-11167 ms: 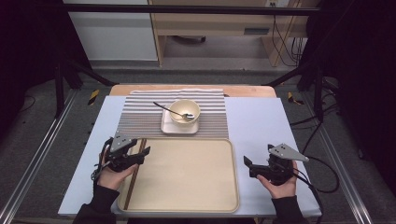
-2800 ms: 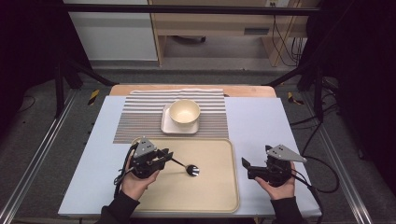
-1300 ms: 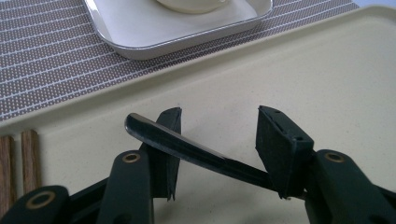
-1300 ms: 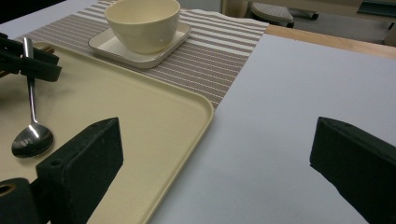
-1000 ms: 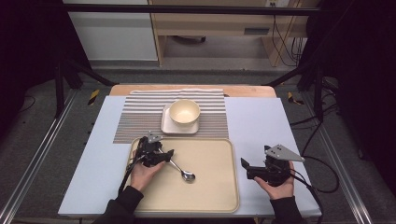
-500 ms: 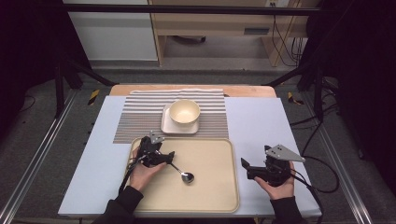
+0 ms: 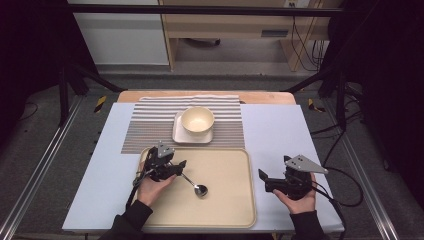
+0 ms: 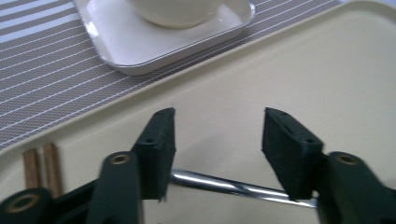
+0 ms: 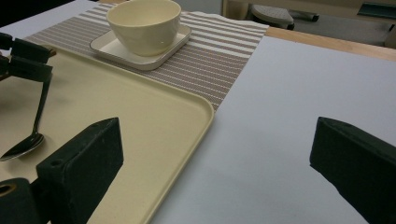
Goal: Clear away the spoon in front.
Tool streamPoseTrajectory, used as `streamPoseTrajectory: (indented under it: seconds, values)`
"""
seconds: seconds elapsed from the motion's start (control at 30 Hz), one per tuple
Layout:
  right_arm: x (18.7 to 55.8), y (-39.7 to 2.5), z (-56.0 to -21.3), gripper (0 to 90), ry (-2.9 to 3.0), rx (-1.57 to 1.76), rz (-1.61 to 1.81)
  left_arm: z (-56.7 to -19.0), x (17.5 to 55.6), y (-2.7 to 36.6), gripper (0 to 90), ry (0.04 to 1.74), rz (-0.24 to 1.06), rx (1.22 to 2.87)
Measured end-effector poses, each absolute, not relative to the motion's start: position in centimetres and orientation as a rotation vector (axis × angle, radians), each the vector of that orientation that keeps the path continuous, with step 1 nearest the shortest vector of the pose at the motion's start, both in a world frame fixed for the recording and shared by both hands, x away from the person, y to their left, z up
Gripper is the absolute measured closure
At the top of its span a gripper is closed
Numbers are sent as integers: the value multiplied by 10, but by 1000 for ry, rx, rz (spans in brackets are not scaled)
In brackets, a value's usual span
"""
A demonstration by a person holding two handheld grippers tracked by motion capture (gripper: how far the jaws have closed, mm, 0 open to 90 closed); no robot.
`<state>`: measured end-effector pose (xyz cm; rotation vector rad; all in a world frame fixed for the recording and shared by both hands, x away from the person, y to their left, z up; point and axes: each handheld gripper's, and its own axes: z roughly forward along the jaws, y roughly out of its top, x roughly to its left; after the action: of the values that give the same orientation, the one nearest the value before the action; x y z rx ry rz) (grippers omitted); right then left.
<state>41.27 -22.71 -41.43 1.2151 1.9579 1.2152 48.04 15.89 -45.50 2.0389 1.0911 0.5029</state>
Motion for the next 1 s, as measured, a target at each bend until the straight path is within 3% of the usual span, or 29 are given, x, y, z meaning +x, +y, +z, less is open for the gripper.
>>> streamPoseTrajectory:
  seconds: [0.23, 0.4, 0.57, 1.0]
  values:
    - [413, -227, -414, 30, 1959, 1213, 1218, -458, 468, 145, 706, 1023, 423, 2074]
    - [412, -228, -414, 31, 1956, 1211, 1219, -460, 461, 135, 817, 977, 419, 2130]
    - [412, -227, -414, 31, 1958, 1212, 1222, -466, 456, 127, 872, 946, 391, 2177]
    - [412, -228, -414, 31, 1957, 1211, 1219, -470, 449, 121, 892, 881, 334, 2256]
